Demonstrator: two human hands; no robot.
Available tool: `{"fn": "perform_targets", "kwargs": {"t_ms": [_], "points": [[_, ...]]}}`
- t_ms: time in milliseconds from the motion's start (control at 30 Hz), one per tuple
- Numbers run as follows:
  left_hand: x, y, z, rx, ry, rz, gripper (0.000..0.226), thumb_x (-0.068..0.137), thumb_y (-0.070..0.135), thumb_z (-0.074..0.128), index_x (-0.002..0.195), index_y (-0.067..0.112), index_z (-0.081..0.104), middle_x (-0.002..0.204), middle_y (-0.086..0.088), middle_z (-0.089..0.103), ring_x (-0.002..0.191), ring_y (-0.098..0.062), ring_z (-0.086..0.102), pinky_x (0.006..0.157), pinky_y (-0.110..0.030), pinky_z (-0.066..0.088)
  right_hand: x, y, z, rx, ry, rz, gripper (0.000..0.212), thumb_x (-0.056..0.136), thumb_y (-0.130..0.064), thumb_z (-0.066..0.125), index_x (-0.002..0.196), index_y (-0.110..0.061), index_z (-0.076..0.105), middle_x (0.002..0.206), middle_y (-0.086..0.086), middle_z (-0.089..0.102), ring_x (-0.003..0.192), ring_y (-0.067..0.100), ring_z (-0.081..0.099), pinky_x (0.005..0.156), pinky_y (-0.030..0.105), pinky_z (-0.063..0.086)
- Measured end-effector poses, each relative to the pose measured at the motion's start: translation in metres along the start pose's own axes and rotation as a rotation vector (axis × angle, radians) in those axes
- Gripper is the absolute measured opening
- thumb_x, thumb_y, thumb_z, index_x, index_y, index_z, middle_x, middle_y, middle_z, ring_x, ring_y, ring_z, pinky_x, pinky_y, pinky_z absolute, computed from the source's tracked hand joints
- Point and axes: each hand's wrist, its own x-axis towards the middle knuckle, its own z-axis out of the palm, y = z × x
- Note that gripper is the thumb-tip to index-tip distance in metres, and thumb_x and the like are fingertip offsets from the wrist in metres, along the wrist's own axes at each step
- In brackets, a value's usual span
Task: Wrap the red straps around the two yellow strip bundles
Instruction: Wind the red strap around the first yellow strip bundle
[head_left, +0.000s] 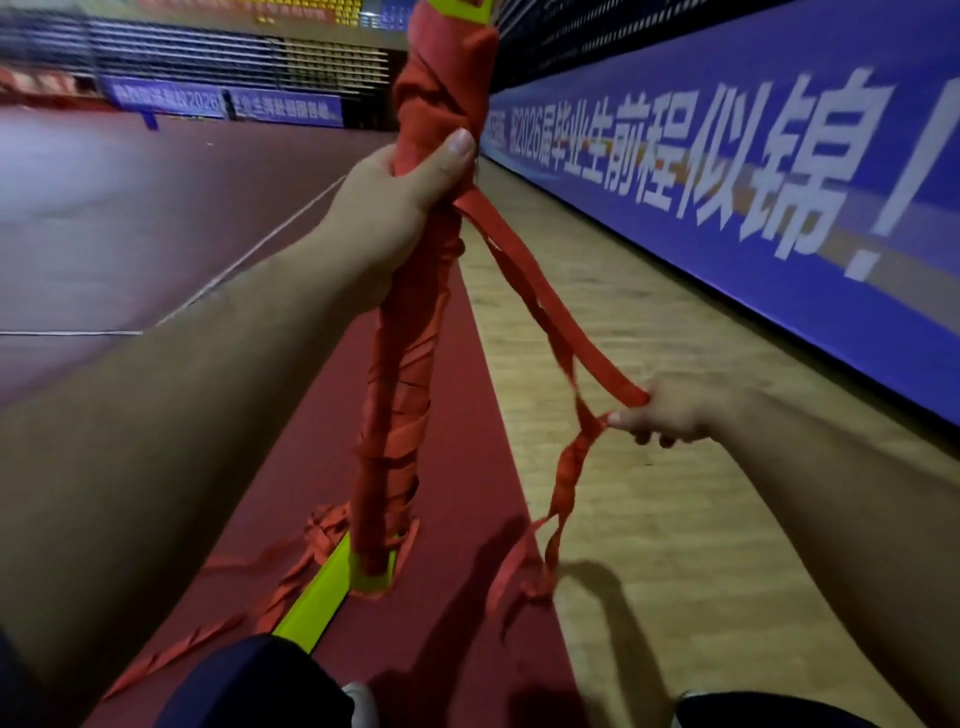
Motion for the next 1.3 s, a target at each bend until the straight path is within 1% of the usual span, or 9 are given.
{"fn": "perform_targets", "kwargs": {"t_ms": [167, 300, 400, 500, 700, 833, 967, 1100, 1300], "points": [[-0.009, 0.010, -0.001, 0.062, 0.011, 0.009, 0.033, 0.089, 0.048, 0.069, 0.097, 0.018, 0.059, 0.073, -0.004, 0.063, 0.063, -0.022, 0.064, 0.055, -0.033, 0.054, -0.004, 0.027, 0.001, 0.127, 0.299, 0.096, 0.031, 0.093, -0.046, 0.065, 0.086, -0.016, 0.067, 0.083, 0.004, 0.072, 0.062, 0.019, 0.065, 0.053, 0.026, 0.046], [-0.014, 0.005, 0.005, 0.049, -0.011, -0.028, 0.030, 0.091, 0.045, 0.067, 0.095, 0.017, 0.059, 0.066, -0.003, 0.061, 0.060, -0.020, 0.062, 0.053, -0.030, 0.052, -0.010, 0.024, 0.032, -0.095, -0.184, 0.029, 0.037, 0.088, -0.017, 0.072, 0.123, -0.023, 0.062, 0.099, 0.000, 0.063, 0.075, 0.014, 0.058, 0.060, 0.026, 0.047], [-0.017, -0.008, 0.015, 0.040, -0.051, -0.074, 0.034, 0.090, 0.043, 0.069, 0.098, 0.012, 0.060, 0.068, -0.007, 0.060, 0.054, -0.019, 0.059, 0.053, -0.030, 0.052, -0.011, 0.000, 0.035, 0.126, 0.183, -0.246, 0.059, 0.086, -0.005, 0.066, 0.140, -0.022, 0.051, 0.132, 0.005, 0.058, 0.106, 0.016, 0.056, 0.078, 0.023, 0.042], [-0.017, -0.016, 0.023, 0.051, -0.057, -0.098, 0.043, 0.088, 0.040, 0.072, 0.110, 0.004, 0.063, 0.078, -0.013, 0.062, 0.053, -0.018, 0.059, 0.053, -0.031, 0.053, -0.029, -0.033, 0.034, 0.873, 0.284, -0.507, 0.051, 0.084, -0.031, 0.066, 0.133, -0.028, 0.052, 0.137, -0.007, 0.056, 0.125, 0.009, 0.054, 0.091, 0.022, 0.045], [-0.013, -0.015, 0.027, 0.225, -0.189, -0.142, 0.044, 0.083, 0.050, 0.074, 0.096, 0.010, 0.062, 0.069, -0.012, 0.062, 0.055, -0.023, 0.062, 0.052, -0.031, 0.051, -0.031, -0.085, 0.061, 0.913, 0.200, -0.664, 0.130, 0.044, -0.098, 0.060, 0.150, -0.026, 0.038, 0.148, 0.000, 0.050, 0.134, 0.011, 0.050, 0.113, 0.038, 0.042], [-0.013, -0.013, 0.024, 0.269, -0.233, -0.148, 0.039, 0.085, 0.047, 0.072, 0.093, 0.011, 0.061, 0.067, -0.012, 0.063, 0.052, -0.023, 0.062, 0.047, -0.029, 0.050, -0.033, -0.097, 0.063, 1.049, 0.140, -0.647, 0.099, 0.050, -0.101, 0.048, 0.111, -0.025, 0.068, 0.128, 0.027, 0.060, 0.123, 0.041, 0.058, 0.105, 0.055, 0.044], [-0.013, -0.013, 0.019, 0.324, -0.262, -0.154, 0.040, 0.085, 0.048, 0.071, 0.094, 0.010, 0.060, 0.072, -0.013, 0.065, 0.056, -0.022, 0.064, 0.049, -0.030, 0.051, -0.039, -0.105, 0.057, 1.339, 0.140, -0.672, 0.050, 0.084, -0.055, 0.054, 0.095, -0.007, 0.065, 0.089, 0.021, 0.071, 0.082, 0.029, 0.068, 0.078, 0.034, 0.056], [-0.015, -0.016, 0.022, 0.326, -0.276, -0.159, 0.035, 0.089, 0.044, 0.069, 0.091, 0.010, 0.059, 0.070, -0.013, 0.063, 0.056, -0.023, 0.063, 0.048, -0.031, 0.052, -0.044, -0.107, 0.044, 1.424, -0.026, -0.625, 0.052, 0.095, -0.058, 0.040, 0.095, -0.010, 0.059, 0.070, 0.012, 0.063, 0.060, 0.025, 0.058, 0.062, 0.033, 0.049], [-0.007, -0.019, 0.014, 0.353, -0.280, -0.144, 0.039, 0.087, 0.049, 0.069, 0.094, 0.011, 0.059, 0.069, -0.010, 0.064, 0.057, -0.023, 0.065, 0.050, -0.032, 0.052, -0.045, -0.089, 0.022, 1.402, 0.220, -0.647, 0.014, 0.100, -0.019, 0.057, 0.088, -0.012, 0.060, 0.071, 0.008, 0.061, 0.064, 0.020, 0.059, 0.063, 0.029, 0.049]]}}
